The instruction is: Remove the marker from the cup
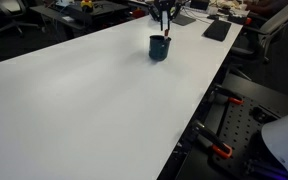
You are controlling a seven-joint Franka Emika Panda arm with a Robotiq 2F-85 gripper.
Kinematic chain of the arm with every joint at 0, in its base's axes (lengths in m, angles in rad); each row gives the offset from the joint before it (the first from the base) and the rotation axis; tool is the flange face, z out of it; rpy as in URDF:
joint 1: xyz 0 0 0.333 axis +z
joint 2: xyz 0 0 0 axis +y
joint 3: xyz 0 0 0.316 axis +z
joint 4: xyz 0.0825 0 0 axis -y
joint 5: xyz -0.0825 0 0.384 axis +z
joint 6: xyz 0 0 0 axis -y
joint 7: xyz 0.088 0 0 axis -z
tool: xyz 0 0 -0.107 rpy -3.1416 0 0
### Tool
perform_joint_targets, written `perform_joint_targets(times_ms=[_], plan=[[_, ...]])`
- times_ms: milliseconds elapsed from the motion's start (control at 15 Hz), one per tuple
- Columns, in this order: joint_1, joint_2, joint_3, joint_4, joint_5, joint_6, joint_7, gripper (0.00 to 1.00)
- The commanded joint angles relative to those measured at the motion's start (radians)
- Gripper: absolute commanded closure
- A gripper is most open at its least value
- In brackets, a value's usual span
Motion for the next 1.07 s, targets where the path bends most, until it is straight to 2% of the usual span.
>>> perform_joint_targets(times_ms=[0, 400, 467, 600, 933, 1000], plan=[[0.014, 0.002, 0.001, 0.006, -0.034, -0.025, 0.000, 0.93], [0.013, 0.012, 0.005, 0.010, -0.035, -0.034, -0.011, 0.93], [0.014, 0.014, 0.004, 0.008, -0.038, -0.037, -0.010, 0.45], [0.010, 0.020, 0.007, 0.009, -0.032, -0.051, -0.025, 0.38], [0.012, 0.023, 0.005, 0.004, -0.036, -0.053, -0.031, 0.01], [0.012, 0.025, 0.005, 0.003, -0.036, -0.051, -0.031, 0.00]])
